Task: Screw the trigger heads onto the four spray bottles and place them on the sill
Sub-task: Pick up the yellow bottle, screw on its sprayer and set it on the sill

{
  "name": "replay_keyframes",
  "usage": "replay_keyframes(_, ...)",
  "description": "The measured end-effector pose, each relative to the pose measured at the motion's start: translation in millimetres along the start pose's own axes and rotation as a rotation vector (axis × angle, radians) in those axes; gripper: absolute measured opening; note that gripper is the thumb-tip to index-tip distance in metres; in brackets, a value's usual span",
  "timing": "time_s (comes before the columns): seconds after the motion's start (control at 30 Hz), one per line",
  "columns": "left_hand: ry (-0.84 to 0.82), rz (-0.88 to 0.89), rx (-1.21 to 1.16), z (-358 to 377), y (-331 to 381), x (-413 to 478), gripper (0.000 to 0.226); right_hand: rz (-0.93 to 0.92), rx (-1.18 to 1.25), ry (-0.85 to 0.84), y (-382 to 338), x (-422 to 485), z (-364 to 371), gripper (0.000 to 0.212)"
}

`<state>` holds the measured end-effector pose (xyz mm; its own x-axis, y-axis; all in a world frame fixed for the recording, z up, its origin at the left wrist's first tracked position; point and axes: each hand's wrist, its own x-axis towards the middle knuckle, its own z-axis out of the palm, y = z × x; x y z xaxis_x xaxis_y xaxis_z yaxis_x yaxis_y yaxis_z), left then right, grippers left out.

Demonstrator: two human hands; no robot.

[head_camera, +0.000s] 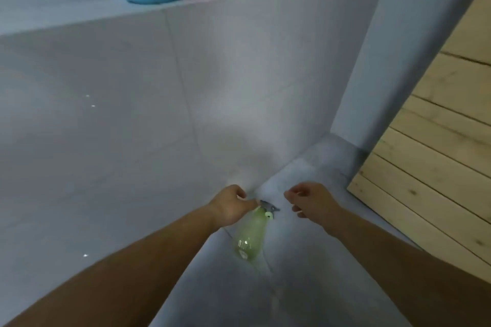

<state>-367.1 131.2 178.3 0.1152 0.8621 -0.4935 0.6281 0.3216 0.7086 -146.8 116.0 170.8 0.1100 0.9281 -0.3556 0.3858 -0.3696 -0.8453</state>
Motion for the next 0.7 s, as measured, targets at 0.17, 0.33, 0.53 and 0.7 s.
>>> replay_keyframes(0.17,-0.033,-0.134,0.036,39.4,-47.6,52.7,0.068,0.136,0.004,-0.031,62.4,52.5,36.2,0.022)
replay_keyframes(0.33,-0.060,-0.201,0.140,73.2,-82.3,97.2,0.086,0.110,-0.110,0.005,107.1,106.7,67.8,0.021)
replay_keyframes(0.53,-0.137,-0.295,0.108,91.3,-112.7,128.2,0.102,0.128,-0.199,0.076,138.7,157.1,89.5,0.055)
replay_keyframes(0.7,-0.142,-0.316,0.060,91.0,-126.6,133.4,0.077,0.141,-0.282,0.073,143.1,172.4,100.5,0.046)
